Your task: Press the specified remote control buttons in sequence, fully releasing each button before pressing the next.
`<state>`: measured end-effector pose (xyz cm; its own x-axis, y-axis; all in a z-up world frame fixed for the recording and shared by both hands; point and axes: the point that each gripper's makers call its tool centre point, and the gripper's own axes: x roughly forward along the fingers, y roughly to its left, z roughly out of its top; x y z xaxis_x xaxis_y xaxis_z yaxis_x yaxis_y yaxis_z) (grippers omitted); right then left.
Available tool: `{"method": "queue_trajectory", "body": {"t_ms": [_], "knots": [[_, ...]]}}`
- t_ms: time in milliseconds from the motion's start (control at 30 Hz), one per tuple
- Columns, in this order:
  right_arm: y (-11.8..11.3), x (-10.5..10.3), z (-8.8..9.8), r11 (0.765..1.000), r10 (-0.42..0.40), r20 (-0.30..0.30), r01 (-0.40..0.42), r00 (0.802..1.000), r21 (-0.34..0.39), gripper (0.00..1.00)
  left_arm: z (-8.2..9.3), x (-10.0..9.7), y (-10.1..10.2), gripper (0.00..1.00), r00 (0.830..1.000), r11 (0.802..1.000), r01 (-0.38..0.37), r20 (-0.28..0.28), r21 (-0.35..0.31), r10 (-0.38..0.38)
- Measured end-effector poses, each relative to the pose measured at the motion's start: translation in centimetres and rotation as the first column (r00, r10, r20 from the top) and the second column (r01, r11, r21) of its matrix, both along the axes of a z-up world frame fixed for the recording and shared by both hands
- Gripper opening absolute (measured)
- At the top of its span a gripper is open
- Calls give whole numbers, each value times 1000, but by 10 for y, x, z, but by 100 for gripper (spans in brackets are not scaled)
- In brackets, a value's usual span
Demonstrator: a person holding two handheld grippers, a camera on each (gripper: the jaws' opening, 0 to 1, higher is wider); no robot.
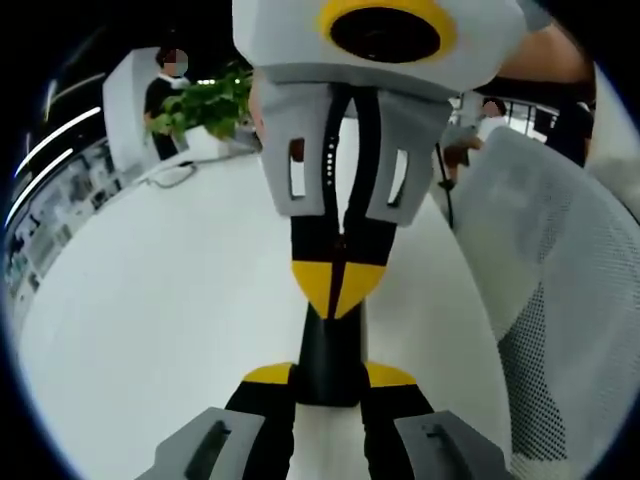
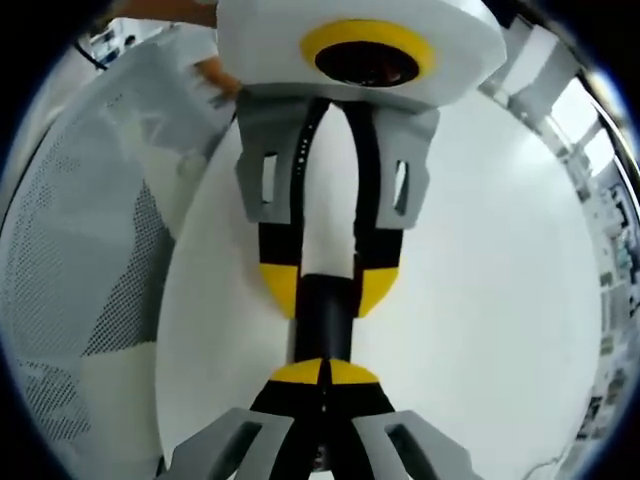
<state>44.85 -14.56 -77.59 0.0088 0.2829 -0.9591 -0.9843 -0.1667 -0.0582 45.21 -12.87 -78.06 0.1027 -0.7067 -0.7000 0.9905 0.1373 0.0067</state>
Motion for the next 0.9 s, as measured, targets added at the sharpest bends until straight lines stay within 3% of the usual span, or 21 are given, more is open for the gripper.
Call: {"method": "queue_trajectory", "body": {"t_ms": [567, 900], "knots": [[-2, 0, 2, 999, -17, -2, 17, 1000, 34, 0, -1, -1, 0, 24, 1000, 1000, 1, 0, 10, -1], [-1, 7, 13, 995, -50, 1, 49, 999, 87, 0, -1, 0, 0, 24, 1000, 1000, 4, 0, 15, -4]]}}
